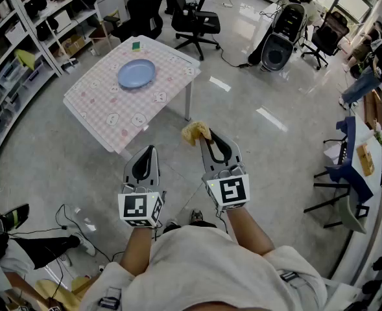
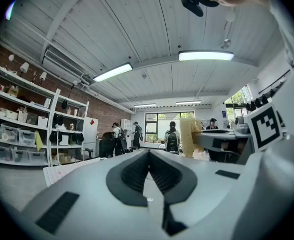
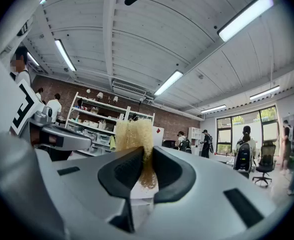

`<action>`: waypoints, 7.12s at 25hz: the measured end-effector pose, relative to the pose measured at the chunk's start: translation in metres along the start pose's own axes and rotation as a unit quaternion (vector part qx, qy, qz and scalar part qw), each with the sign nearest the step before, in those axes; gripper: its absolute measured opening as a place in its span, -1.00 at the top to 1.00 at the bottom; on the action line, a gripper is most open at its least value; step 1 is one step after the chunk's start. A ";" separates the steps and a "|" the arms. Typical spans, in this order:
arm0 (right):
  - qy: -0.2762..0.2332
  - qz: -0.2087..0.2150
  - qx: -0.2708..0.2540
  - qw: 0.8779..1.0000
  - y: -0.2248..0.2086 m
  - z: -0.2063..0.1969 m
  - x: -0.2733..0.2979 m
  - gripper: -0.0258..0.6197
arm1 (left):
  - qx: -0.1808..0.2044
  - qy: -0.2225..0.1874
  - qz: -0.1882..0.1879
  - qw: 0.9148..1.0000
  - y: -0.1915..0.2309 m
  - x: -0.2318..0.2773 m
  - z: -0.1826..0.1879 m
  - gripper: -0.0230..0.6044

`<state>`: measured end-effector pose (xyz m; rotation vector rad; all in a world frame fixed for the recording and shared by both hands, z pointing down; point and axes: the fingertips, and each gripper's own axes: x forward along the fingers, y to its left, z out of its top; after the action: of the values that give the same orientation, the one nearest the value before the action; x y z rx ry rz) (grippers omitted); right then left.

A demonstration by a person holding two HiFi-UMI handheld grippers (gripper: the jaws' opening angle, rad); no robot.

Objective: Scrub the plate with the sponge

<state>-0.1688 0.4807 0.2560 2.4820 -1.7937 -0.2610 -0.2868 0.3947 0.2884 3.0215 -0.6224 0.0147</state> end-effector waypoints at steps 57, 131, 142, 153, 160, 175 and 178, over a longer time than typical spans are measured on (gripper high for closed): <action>0.072 0.060 0.018 0.995 -0.071 -0.119 0.345 0.74 | -0.041 0.070 0.009 0.997 0.211 0.302 -0.052 0.71; 0.297 0.536 -0.210 0.762 0.073 -0.429 0.712 0.73 | -0.434 0.259 0.316 0.803 0.460 0.417 -0.356 0.80; 0.232 0.542 -0.384 0.711 0.084 -0.453 0.713 0.73 | -0.398 0.245 0.316 0.826 0.457 0.411 -0.330 0.83; 0.226 0.572 -0.434 0.658 0.070 -0.478 0.688 0.74 | -0.411 0.246 0.331 0.813 0.461 0.410 -0.339 0.83; 0.226 0.592 -0.447 0.631 0.051 -0.479 0.667 0.74 | -0.415 0.248 0.334 0.809 0.460 0.416 -0.338 0.83; 0.245 0.640 -0.446 0.576 0.033 -0.477 0.596 0.74 | -0.419 0.240 0.344 0.805 0.456 0.410 -0.338 0.83; 0.249 0.649 -0.444 0.565 0.034 -0.477 0.577 0.74 | -0.420 0.235 0.343 0.807 0.452 0.405 -0.341 0.83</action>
<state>0.0597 -0.0973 0.6745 0.1944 -1.8893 -0.1962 -0.0930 -0.1604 0.6618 1.7272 -1.2056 0.3869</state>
